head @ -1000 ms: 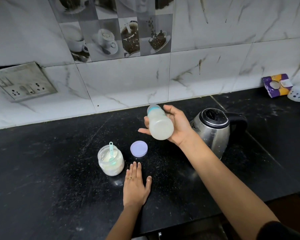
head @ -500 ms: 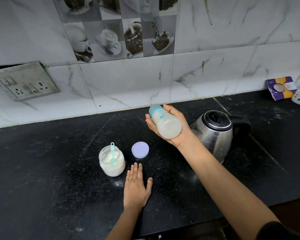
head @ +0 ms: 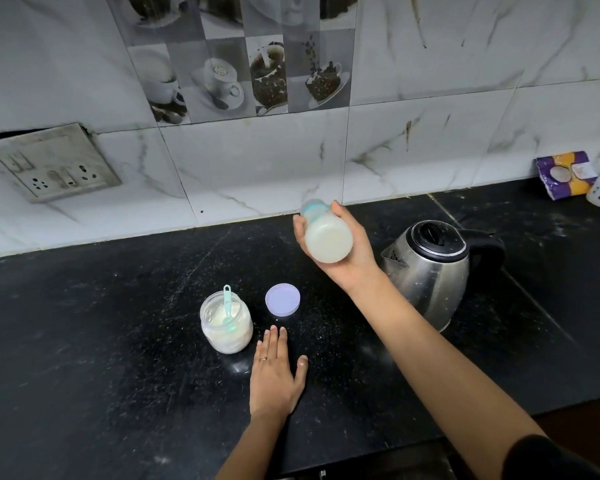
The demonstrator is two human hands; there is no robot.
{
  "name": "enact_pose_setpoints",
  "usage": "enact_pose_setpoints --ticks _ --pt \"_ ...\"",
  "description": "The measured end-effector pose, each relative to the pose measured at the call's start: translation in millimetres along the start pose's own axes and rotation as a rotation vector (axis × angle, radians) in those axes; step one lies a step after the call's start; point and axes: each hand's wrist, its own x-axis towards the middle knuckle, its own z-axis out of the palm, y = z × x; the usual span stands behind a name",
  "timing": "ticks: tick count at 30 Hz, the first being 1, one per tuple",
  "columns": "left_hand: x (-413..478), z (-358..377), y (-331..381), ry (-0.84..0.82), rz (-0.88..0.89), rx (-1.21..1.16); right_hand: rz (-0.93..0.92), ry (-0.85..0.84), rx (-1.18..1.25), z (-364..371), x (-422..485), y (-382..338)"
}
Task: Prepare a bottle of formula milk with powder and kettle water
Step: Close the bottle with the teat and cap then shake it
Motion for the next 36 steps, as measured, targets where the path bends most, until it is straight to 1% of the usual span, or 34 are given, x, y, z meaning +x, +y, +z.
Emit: enact_pose_setpoints --ticks 1,2,3,5,6,7,8,9,10,11,12,14,16,17,18,20,22,25,26,28,30,33,34,35,36 --pt "0 0 0 0.004 0.000 -0.004 0.043 -0.068 0.004 -4 -2 1" --pt "0 0 0 0.011 -0.002 -0.008 0.134 -0.162 -0.030 -5 -5 4" --pt "0 -1 0 0.013 -0.003 -0.010 0.200 -0.216 -0.089 -6 -9 6" --pt "1 0 0 0.004 0.002 0.001 0.216 -0.277 -0.119 1 -12 9" --pt "0 0 0 0.003 0.004 0.004 0.184 -0.271 -0.092 2 -10 9" --pt "0 0 0 0.004 0.002 0.004 0.116 -0.188 -0.085 3 -8 9" --pt "0 -1 0 0.001 0.001 0.006 0.062 -0.146 -0.073 3 -5 8" --pt "0 -1 0 -0.004 0.003 0.010 0.055 -0.161 -0.063 -1 -4 6" --pt "0 -1 0 -0.006 0.002 0.013 0.101 -0.217 -0.057 -5 -3 5" --pt "0 -1 0 -0.005 0.000 0.013 0.146 -0.254 -0.110 -7 -5 6" --pt "0 -1 0 -0.003 -0.001 0.012 0.149 -0.274 -0.151 -12 -6 6" --pt "1 -1 0 -0.006 0.000 0.010 0.123 -0.265 -0.130 -2 -10 10" --pt "1 -1 0 -0.011 -0.001 0.012 0.009 -0.148 -0.017 -2 -7 8" --pt "0 -1 0 -0.010 -0.001 0.009 -0.023 -0.137 0.014 -4 -6 7" --pt "0 -1 0 -0.004 -0.001 0.001 0.005 -0.174 0.032 -5 -7 7" --pt "-1 -1 0 0.007 -0.004 -0.017 0.091 -0.223 -0.073 -6 -9 8" --pt "-1 -1 0 0.001 0.001 -0.011 0.074 -0.224 -0.109 8 -14 12" --pt "-1 -1 0 -0.003 0.000 -0.003 -0.040 -0.121 -0.029 3 -10 11" --pt "-1 -1 0 -0.006 0.001 -0.003 -0.022 -0.139 -0.020 -3 -9 10" --pt "-1 -3 1 0.002 -0.002 -0.017 0.081 -0.205 -0.085 -11 -10 9" --pt "-1 -3 1 0.004 0.000 -0.021 0.098 -0.217 -0.111 -3 -14 12" --pt "-1 -4 1 -0.013 0.000 0.004 0.017 -0.132 0.008 -9 -12 9" --pt "-1 -4 1 -0.007 -0.003 -0.003 0.036 -0.155 0.017 -13 -12 8" --pt "-1 -4 1 -0.001 -0.007 -0.012 0.091 -0.193 -0.024 -12 -13 10" --pt "-1 -4 1 0.001 -0.010 -0.017 0.121 -0.192 -0.083 -17 -13 9"
